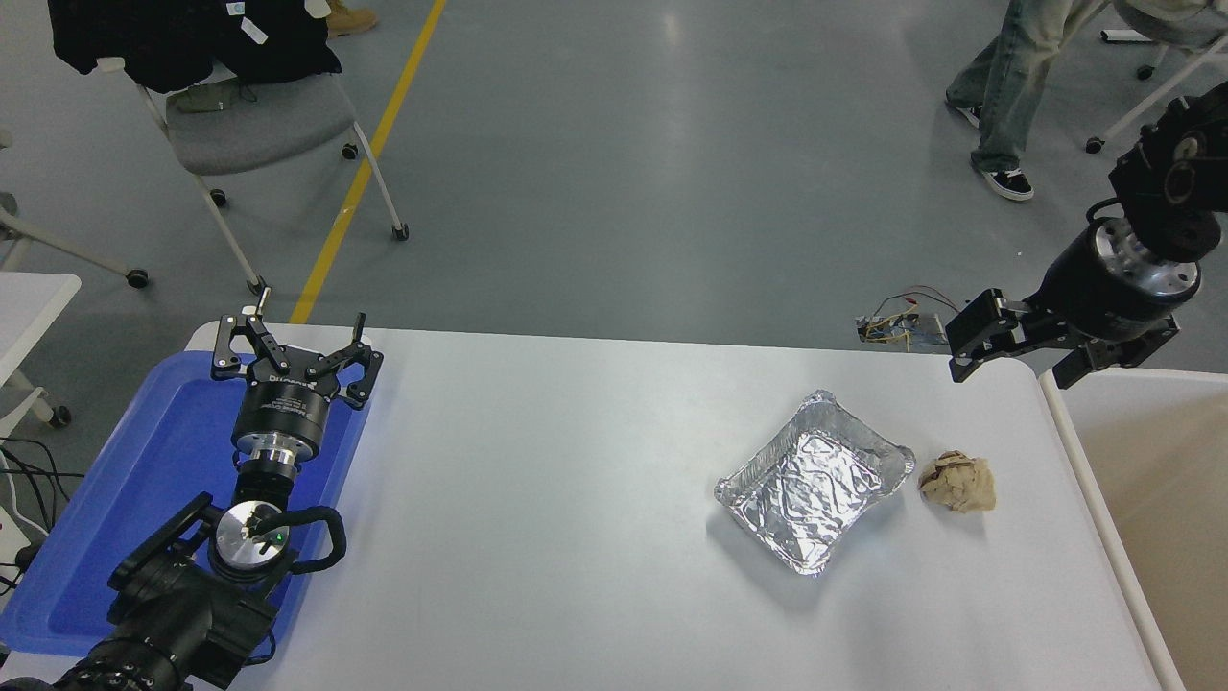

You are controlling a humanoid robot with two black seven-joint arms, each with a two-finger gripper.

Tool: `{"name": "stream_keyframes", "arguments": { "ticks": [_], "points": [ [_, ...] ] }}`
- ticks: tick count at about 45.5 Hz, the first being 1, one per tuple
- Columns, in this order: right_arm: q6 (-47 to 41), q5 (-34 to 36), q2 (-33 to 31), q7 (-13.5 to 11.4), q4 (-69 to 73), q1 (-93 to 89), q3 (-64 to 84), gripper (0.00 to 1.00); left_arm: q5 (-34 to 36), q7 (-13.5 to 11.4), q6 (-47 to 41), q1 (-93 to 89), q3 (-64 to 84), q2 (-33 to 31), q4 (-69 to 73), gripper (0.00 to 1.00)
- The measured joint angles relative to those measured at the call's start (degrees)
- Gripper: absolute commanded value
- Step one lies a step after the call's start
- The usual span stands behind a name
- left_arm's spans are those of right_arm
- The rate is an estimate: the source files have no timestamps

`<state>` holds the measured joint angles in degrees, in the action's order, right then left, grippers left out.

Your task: Pick up foil plate and place in dustbin

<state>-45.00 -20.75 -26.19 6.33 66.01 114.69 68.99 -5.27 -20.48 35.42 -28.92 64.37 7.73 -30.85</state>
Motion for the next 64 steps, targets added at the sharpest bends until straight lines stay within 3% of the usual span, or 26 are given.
{"name": "stream_keyframes", "arguments": {
  "ticks": [64],
  "points": [
    [0.0, -0.08, 1.46, 0.0, -1.04, -0.66, -4.2, 1.0, 0.0, -0.01, 0.0, 0.0, 0.06, -0.01, 0.0, 1.0]
  ]
}}
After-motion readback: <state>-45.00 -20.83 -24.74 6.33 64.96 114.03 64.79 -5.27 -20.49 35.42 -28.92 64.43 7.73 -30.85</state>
